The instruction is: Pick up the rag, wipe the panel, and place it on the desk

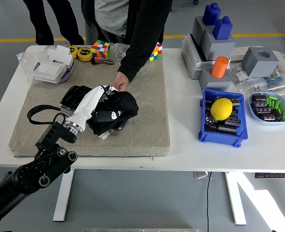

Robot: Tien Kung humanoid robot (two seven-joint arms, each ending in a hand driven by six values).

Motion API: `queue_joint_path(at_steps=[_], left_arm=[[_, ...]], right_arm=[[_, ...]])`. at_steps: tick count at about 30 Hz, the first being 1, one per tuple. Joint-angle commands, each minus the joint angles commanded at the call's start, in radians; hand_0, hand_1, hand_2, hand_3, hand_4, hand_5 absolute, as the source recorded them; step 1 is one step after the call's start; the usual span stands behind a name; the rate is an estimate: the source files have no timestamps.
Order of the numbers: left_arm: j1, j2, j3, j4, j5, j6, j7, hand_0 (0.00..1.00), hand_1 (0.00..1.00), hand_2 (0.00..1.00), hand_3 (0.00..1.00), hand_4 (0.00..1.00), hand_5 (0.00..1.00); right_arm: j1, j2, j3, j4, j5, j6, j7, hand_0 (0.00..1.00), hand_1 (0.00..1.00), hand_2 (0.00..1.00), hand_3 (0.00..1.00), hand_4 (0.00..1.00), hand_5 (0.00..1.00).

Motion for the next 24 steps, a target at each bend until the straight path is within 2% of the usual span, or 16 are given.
queue_joint_path(at_steps=[5,11,19,24], left_arm=[[-0.004,0.0,0.032,-0.023,-0.005,0.0,0.001,0.22,0.269,0.374,0.557,0.678,0.002],[-0.013,-0.006,0.023,0.002,-0.004,0.003,-0.001,0.22,0.269,0.373,0.557,0.679,0.002],[-0.022,-0.009,-0.05,0.083,-0.008,0.011,-0.017,0.22,0.27,0.374,0.557,0.679,0.002],[-0.043,-0.005,-0.122,0.162,-0.018,0.015,-0.031,0.22,0.27,0.374,0.557,0.679,0.002]], right_arm=[[0.001,0.001,0.001,0.0,0.0,0.0,0.0,0.589,0.563,0.477,0.521,0.909,0.359],[0.001,0.0,0.001,0.0,0.0,0.0,0.0,0.589,0.563,0.477,0.521,0.91,0.36],[0.001,0.001,-0.001,0.001,0.001,0.0,-0.001,0.589,0.563,0.476,0.52,0.91,0.361],[0.002,0.001,-0.001,0.002,0.003,0.0,0.0,0.589,0.563,0.476,0.52,0.91,0.361]])
